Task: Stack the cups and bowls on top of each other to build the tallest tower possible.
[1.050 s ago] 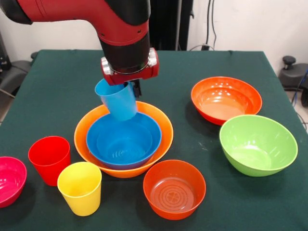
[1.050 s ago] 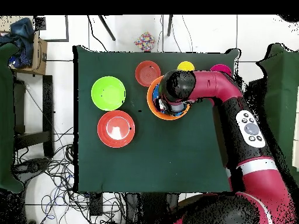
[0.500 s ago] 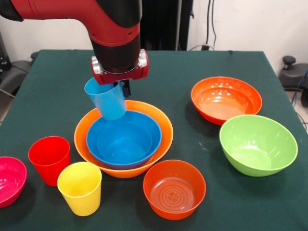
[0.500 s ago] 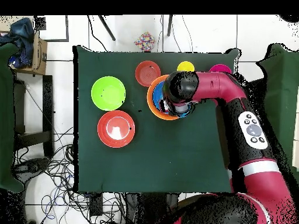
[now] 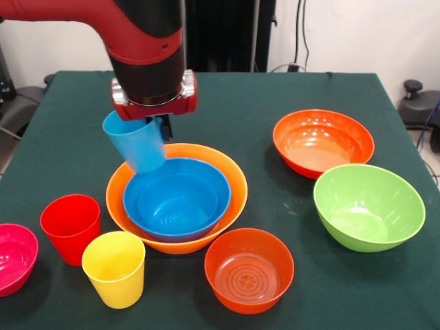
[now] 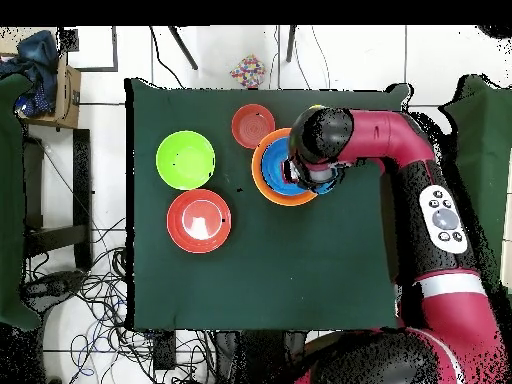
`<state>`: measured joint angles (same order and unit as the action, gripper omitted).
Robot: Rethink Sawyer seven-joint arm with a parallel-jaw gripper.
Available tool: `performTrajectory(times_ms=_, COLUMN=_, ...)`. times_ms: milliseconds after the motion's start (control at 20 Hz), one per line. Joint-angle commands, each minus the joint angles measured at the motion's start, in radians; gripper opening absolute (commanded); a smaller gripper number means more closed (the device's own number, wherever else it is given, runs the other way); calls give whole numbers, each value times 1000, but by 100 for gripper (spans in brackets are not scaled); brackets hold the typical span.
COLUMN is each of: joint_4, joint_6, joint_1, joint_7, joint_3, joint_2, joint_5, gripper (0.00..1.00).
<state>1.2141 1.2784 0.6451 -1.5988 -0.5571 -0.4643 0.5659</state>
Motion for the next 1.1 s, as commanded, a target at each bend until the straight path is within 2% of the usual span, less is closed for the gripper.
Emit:
performTrajectory(times_ms=50, joint_4=-126, joint_6=108, joint_1=-33, joint_7=103, joint_3=12, joint_2=31, joint_5=6, gripper=0)
performTrajectory(times_ms=350, joint_4=-141, joint_6=75, joint_1=-33, joint_7=91, joint_3=5, joint_2=44, joint_5=-4, gripper=0)
performTrajectory(times_ms=700, joint_4=-234, joint_6=132, joint_1=-71, joint_7=69, joint_3=0, joint_2=74, joint_5=-27, gripper=0)
performTrajectory(times_ms=1100, joint_4=-294, joint_6=137, joint_1=-102, joint_7=57, joint_3=6, joint_2=111, joint_5=-29, gripper=0)
